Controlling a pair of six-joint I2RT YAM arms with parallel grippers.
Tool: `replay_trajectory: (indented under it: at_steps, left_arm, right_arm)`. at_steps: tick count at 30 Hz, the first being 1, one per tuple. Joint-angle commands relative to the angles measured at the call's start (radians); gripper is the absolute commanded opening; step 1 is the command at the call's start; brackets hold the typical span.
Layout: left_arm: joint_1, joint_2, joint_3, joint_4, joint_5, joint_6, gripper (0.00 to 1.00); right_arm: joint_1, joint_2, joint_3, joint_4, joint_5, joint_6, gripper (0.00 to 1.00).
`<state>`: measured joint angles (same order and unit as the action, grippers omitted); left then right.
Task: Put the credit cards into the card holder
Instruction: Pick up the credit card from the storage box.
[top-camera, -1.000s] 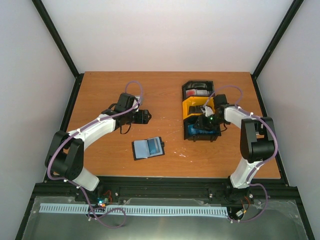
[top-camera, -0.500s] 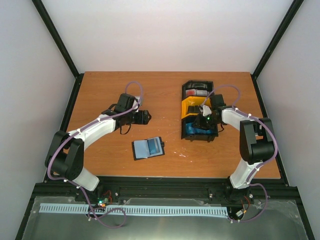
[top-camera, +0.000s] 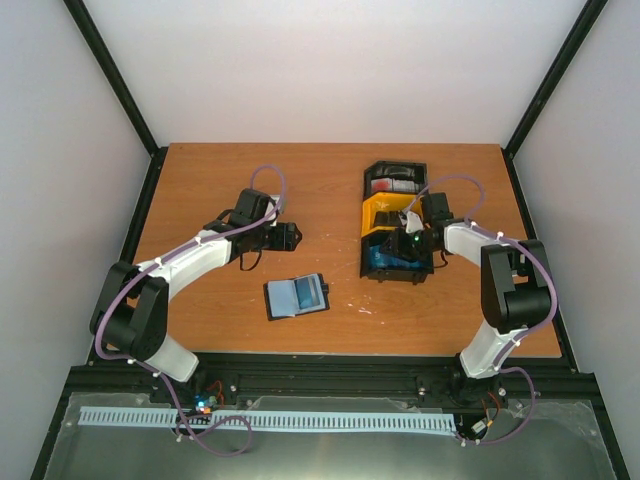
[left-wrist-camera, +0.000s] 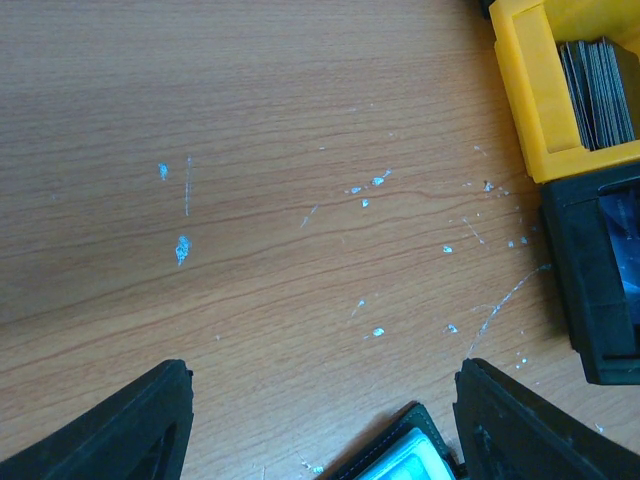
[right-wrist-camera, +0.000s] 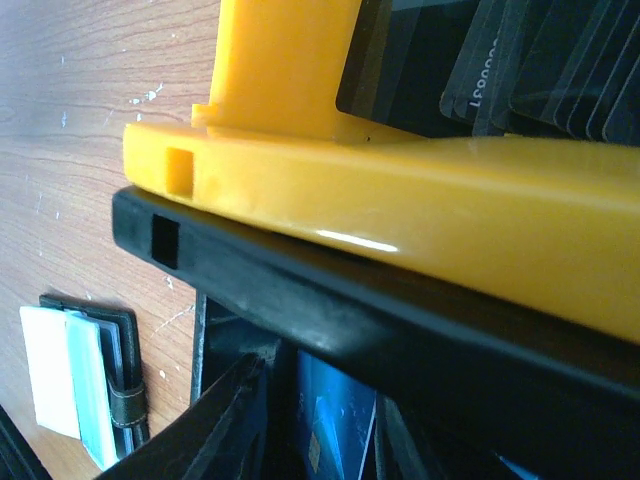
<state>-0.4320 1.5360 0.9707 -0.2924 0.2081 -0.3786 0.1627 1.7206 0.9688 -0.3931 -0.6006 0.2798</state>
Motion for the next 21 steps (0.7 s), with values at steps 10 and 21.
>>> replay_trajectory:
  at_steps: [10, 21]
  left_arm:
    - [0.008, -0.017, -0.001, 0.013, -0.015, 0.009, 0.73]
    - [0.007, -0.015, -0.001, 0.012, -0.015, 0.01, 0.73]
  right_arm:
    - [0.017, -0.035, -0.051, 0.138, -0.082, 0.091, 0.27]
    - [0.017, -0.035, -0.069, 0.219, -0.136, 0.132, 0.26]
